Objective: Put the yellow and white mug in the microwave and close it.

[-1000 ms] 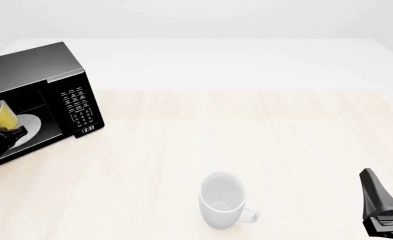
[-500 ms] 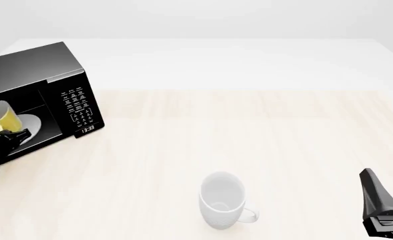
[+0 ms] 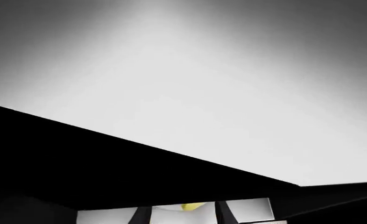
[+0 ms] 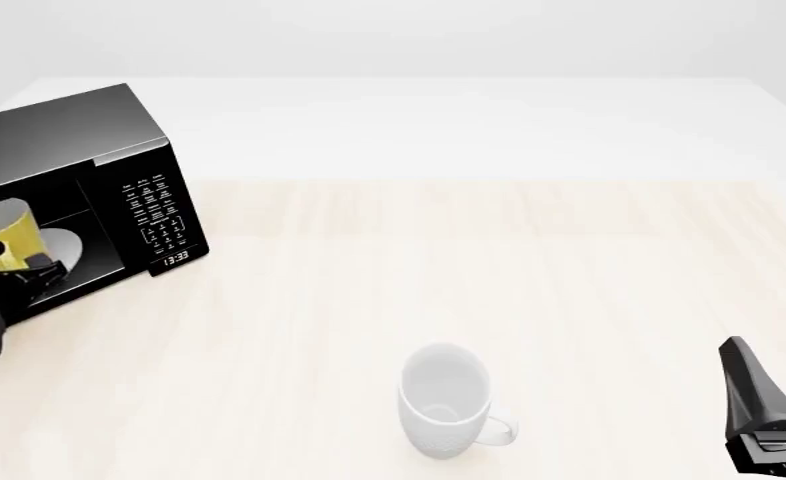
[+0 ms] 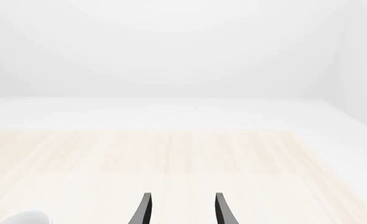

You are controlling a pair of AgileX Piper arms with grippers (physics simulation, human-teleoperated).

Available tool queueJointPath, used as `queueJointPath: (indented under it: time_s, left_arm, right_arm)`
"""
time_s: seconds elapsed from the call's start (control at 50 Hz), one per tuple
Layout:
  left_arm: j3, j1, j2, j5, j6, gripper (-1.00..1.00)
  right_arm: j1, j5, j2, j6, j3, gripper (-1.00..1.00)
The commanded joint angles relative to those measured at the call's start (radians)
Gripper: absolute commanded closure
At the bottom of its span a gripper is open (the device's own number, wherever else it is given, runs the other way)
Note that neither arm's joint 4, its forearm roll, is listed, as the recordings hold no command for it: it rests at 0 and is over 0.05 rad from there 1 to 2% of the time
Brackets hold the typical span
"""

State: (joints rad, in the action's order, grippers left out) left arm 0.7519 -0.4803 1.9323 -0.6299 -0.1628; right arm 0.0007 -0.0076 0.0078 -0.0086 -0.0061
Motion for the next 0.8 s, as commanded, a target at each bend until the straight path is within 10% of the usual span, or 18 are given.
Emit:
queueJointPath:
  time_s: [0.02, 0.8]
  left_arm:
    - [0.001, 0.002, 0.009, 0.004, 0.004, -1.0]
    - [-0.159, 0.021, -0.183, 0.001, 0.009, -1.0]
  right_arm:
    - [0.0, 0.0, 0.0, 0.0, 0.0, -1.0]
    - [0.0, 0.0, -0.001, 0.0, 0.0, -1.0]
